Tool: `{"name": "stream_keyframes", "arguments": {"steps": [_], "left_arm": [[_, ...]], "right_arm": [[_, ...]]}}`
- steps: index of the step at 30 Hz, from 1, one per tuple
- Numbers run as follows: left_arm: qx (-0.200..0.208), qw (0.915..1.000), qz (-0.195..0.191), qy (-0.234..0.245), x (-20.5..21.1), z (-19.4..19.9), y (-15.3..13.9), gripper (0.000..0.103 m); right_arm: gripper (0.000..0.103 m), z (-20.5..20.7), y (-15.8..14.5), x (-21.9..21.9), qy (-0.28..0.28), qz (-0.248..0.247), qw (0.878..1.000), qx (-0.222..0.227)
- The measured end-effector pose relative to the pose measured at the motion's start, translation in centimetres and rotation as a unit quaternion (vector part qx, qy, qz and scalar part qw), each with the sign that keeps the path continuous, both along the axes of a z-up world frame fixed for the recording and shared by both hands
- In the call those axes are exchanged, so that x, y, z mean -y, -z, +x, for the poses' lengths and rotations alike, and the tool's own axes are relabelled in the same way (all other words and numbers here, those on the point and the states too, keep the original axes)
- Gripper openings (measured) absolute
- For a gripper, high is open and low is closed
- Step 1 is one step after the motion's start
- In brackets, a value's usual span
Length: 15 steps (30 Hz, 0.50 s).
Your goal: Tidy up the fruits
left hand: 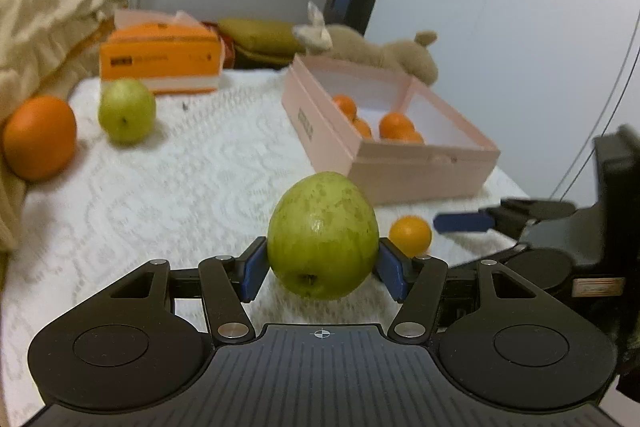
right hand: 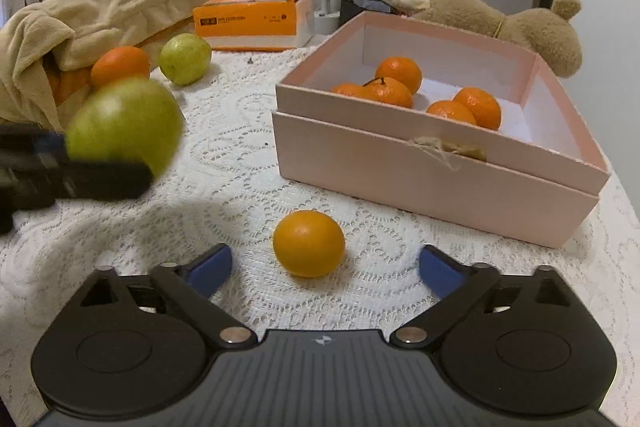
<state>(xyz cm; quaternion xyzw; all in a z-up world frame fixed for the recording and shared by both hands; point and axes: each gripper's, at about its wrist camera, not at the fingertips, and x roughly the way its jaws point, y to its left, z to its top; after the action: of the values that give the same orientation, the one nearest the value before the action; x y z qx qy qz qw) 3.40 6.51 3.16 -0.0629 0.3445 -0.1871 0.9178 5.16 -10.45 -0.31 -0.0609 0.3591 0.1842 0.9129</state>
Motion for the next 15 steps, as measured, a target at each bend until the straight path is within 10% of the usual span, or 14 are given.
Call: {"name": "stream_keyframes", "arguments": {"steps": [4, 15], "left_arm": [[-0.013, 0.9999, -0.003, -0.004, -0.3, -0.1, 0.9, 0.064], [-0.025, 0.9993, -0.025, -0.009, -0.8, 0.4, 1.4, 0.064]], "right_arm": [[0.041, -1.0, -0.7, -1.0, -0.027, -0.025, 0.999, 0.024], [0.034, -1.9, -2.0, 0.0, -0.013, -0.039, 0.999, 0.018]]}}
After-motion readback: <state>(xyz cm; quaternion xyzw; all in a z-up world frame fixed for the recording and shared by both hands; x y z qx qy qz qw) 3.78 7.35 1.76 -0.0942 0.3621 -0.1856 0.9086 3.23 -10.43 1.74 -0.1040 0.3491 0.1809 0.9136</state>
